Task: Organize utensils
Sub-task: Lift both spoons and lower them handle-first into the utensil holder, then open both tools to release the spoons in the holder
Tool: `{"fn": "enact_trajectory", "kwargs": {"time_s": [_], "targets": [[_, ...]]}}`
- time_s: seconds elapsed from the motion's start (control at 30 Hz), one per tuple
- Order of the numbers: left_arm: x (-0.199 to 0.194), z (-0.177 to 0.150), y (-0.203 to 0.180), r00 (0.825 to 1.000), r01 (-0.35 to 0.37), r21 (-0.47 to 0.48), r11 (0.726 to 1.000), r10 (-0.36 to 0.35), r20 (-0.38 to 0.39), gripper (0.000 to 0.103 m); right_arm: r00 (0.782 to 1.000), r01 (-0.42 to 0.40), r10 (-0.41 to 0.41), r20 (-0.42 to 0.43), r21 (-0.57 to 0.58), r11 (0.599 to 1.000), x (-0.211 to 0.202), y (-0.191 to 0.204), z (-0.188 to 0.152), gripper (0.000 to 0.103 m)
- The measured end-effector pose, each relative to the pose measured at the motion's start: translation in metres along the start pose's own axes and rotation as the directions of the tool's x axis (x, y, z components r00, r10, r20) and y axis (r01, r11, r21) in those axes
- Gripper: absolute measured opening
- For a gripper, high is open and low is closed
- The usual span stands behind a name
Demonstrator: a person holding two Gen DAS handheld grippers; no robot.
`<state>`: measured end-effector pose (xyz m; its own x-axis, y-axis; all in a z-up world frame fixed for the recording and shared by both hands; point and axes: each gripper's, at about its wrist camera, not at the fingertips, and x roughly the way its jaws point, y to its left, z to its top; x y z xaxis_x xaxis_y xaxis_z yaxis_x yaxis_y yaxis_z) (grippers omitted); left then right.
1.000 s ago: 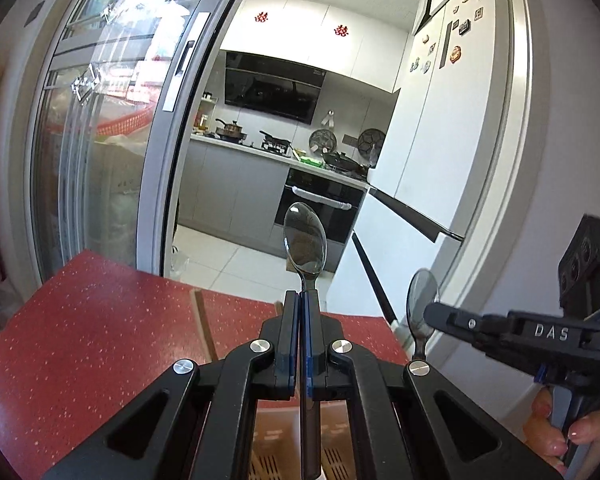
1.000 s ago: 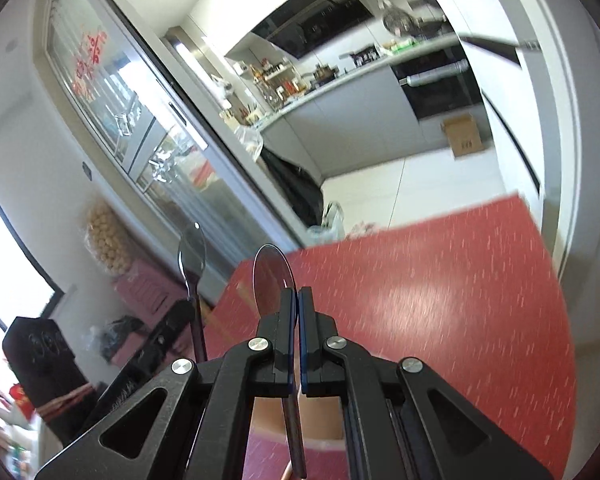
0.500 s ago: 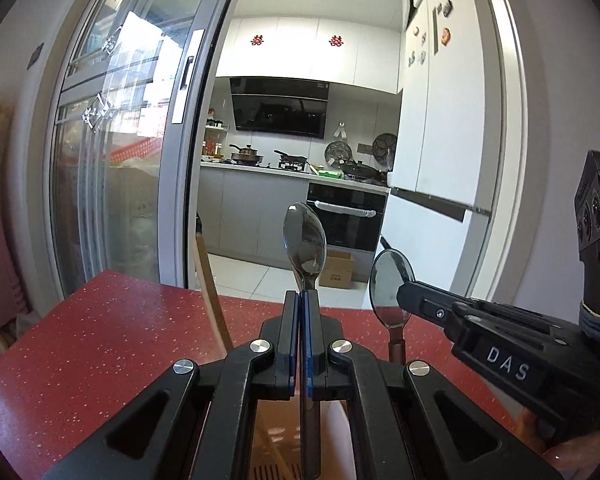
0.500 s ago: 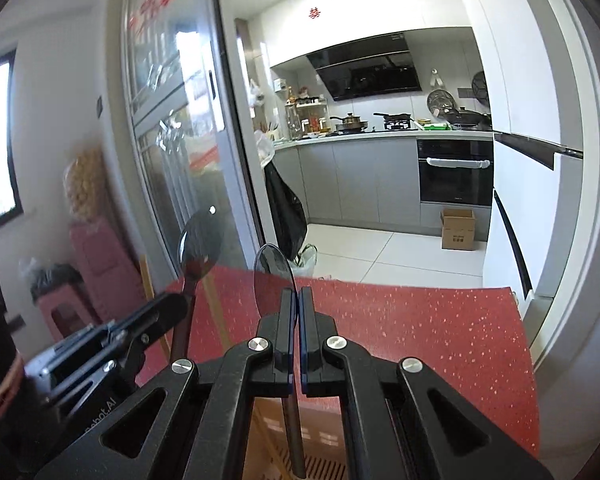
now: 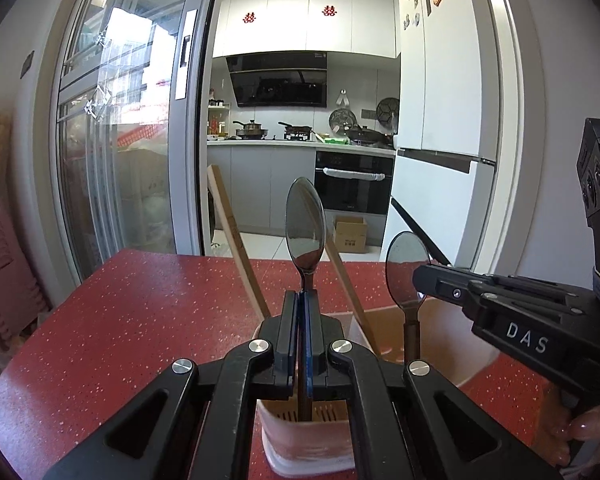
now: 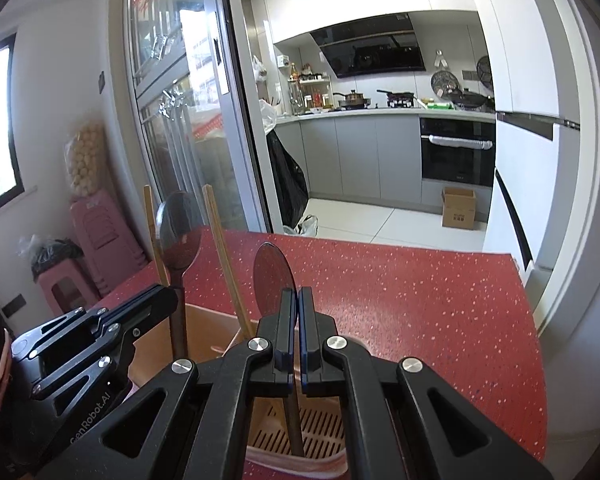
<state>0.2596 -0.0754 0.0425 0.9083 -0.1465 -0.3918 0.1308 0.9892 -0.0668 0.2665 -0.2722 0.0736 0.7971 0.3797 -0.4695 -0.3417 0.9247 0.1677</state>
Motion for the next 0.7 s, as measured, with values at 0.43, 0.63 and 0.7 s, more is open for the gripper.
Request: {"fn": "enact_trajectory", "kwargs": {"time_s": [0.43,0.63,0.7], "targets": [[-0.017,0.003,0.007,0.999,-0.019,-0.012,1.0,0.019,-0.036,0.032,0.999,-0.011,0.015,-0.041,0.079,0.997,-0.015,-0.006,-0.005,0.027],[-0.043,0.001,0.012,0.998,-0.023,-0.007,1.0,0.022,-0.051,0.032,0.998,-0.025,0.033,-0.058,0.136,0.99,-0.037,-0.006,-0.009,0.042],[-0.053,-0.002,0.019,0.998,-0.027,-0.019,0.999,0.025,-0.064,0.032,0.997,-0.028,0.04,-0.072,0.157,0.987,-0.046,-0.005,-0.015,0.045]]}}
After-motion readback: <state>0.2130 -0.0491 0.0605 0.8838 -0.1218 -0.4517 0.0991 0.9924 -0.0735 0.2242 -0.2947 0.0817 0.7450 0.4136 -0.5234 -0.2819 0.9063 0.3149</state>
